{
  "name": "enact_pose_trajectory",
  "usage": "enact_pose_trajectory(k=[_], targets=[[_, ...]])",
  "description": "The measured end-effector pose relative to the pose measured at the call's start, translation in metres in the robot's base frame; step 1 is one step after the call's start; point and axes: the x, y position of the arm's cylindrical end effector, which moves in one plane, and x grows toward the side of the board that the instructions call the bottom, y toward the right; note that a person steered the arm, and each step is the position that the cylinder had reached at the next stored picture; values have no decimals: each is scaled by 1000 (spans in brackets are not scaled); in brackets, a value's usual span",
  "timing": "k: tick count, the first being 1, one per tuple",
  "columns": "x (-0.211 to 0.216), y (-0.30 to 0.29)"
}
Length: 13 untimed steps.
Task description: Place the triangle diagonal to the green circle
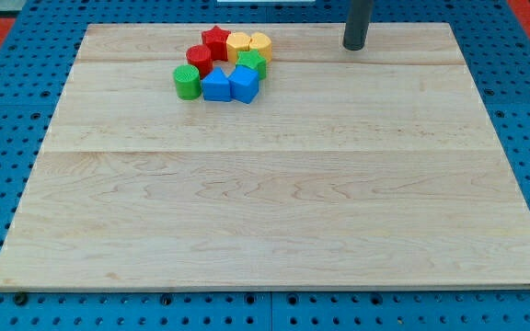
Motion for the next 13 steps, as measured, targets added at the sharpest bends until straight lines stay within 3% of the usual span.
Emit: enact_pose_trajectory(k=[7,11,13], targets=[[-11,0],[42,-96],[26,-134]])
